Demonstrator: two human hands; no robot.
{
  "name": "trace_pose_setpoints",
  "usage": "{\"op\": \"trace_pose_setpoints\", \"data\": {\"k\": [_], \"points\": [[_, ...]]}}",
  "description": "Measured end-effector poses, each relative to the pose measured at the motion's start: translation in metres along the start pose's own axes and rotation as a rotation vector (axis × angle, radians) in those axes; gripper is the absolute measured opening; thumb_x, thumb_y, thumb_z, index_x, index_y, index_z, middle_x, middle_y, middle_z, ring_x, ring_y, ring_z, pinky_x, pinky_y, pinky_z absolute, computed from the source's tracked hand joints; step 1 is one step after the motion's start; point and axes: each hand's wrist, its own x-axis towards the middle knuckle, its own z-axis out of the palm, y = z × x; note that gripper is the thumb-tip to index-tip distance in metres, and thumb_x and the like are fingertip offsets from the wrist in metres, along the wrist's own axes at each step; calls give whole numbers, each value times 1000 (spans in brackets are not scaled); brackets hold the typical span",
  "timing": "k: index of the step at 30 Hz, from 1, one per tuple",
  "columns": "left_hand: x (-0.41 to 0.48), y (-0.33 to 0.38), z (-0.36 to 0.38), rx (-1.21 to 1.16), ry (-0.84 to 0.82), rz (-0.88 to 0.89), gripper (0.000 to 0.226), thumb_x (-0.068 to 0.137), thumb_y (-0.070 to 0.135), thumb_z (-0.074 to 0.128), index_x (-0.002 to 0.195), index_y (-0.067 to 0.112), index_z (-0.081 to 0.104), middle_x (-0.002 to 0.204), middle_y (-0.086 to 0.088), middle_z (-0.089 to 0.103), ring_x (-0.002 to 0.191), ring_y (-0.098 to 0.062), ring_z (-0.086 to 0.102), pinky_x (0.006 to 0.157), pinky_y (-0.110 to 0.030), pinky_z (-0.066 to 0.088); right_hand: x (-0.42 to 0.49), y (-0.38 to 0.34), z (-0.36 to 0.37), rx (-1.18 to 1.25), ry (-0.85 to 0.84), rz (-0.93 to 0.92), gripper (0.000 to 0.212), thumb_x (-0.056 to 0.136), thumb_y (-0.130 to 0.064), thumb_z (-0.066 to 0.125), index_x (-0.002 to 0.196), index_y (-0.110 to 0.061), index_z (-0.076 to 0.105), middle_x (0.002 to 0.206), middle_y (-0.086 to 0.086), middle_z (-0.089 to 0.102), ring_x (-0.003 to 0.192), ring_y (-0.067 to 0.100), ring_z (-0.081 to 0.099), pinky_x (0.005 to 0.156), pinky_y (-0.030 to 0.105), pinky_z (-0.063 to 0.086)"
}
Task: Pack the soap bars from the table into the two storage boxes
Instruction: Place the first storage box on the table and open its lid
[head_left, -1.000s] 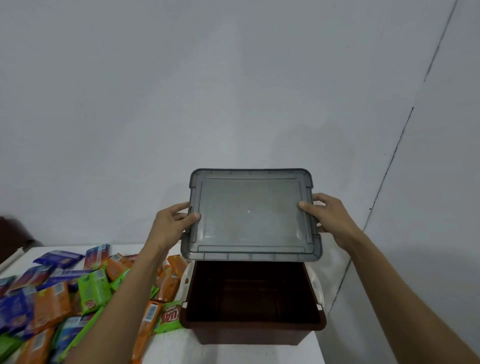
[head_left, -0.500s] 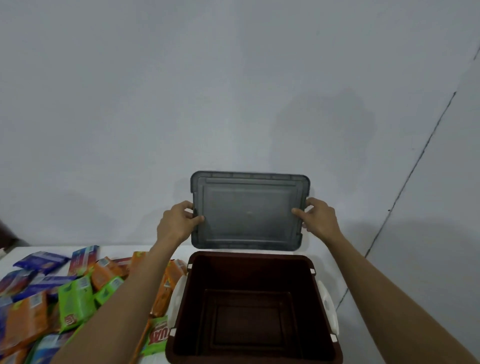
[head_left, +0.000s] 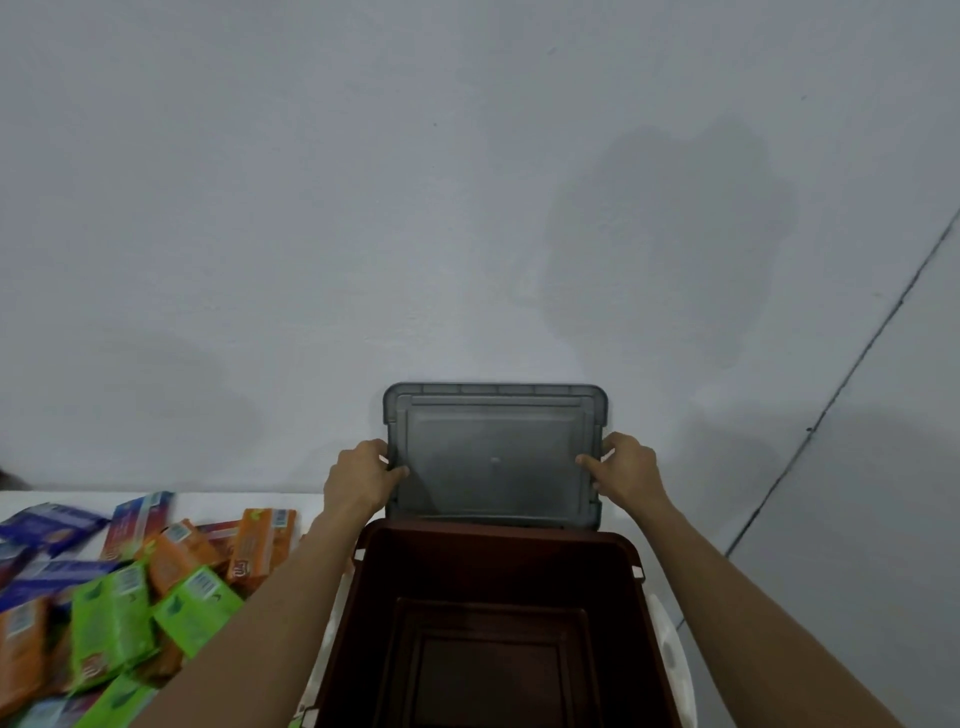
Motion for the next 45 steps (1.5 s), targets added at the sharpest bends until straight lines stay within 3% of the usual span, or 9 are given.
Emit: {"op": "trace_pose_setpoints", "data": {"k": [5,9,14,19,22,25,30,38,45], "points": [[-1,-16,-5,-216,-27,-35,53,82,44,73,121,10,63,102,-11,74,93,-28,68,86,-47,56,-12,1,-3,94,-41,60,66,89,-46,67,133,0,51,118,21,67,105,33,65,94,36,50],[-29,-21,-21,-180,-77,54,50,86,56,63,114,15,67,103,-9,73,85,-20,69,77,-42,59,-38,1,-25,69,-80,36,61,91,-49,62,132,-5,53,127,18,61,113,32,60,97,40,49],[-80,-28,-52,-147,-347,68,37,84,53,66,106,23,67,99,-1,68,80,-15,68,63,-29,58,-86,9,-54,-52,-313,43,51,85,-58,64,116,-17,64,116,7,64,100,22,63,81,34,53],[-115,-44,-63,-165,-459,72,20,85,38,72,96,38,56,115,-3,64,97,-14,58,88,-37,52,-135,23,-59,-149,-420,77,42,83,-61,64,107,-28,55,108,4,65,85,17,66,61,26,55],[-122,-46,-60,-221,-417,67,24,83,33,74,89,44,54,121,-8,64,96,-15,55,88,-40,51,-147,25,-51,-144,-350,23,40,86,-55,64,103,-18,60,94,2,67,75,12,64,53,19,47],[-120,-50,-58,-269,-402,47,24,80,36,76,92,42,57,123,-8,65,103,-21,58,93,-47,51,-148,26,-47,-46,-259,-24,37,86,-51,66,96,-16,67,91,3,71,82,13,64,62,16,43],[-107,-54,-51,-335,-365,22,67,72,49,76,130,20,59,130,-11,63,121,-30,56,99,-53,48,-129,26,-42,98,-237,-18,35,86,-49,67,101,-17,70,93,3,73,88,16,67,69,22,48],[-81,-39,-38,-419,-235,33,52,82,42,72,129,22,61,124,-13,66,121,-31,57,99,-48,46,-87,25,-26,212,-169,23,34,91,-51,61,103,-19,68,86,14,74,85,30,70,74,38,54],[-77,-44,-32,-442,-174,-7,60,74,58,72,125,29,64,124,-9,66,119,-28,58,100,-50,47,-80,21,-14,146,-87,28,41,94,-49,57,115,-15,66,120,10,67,108,29,62,90,37,46]]}}
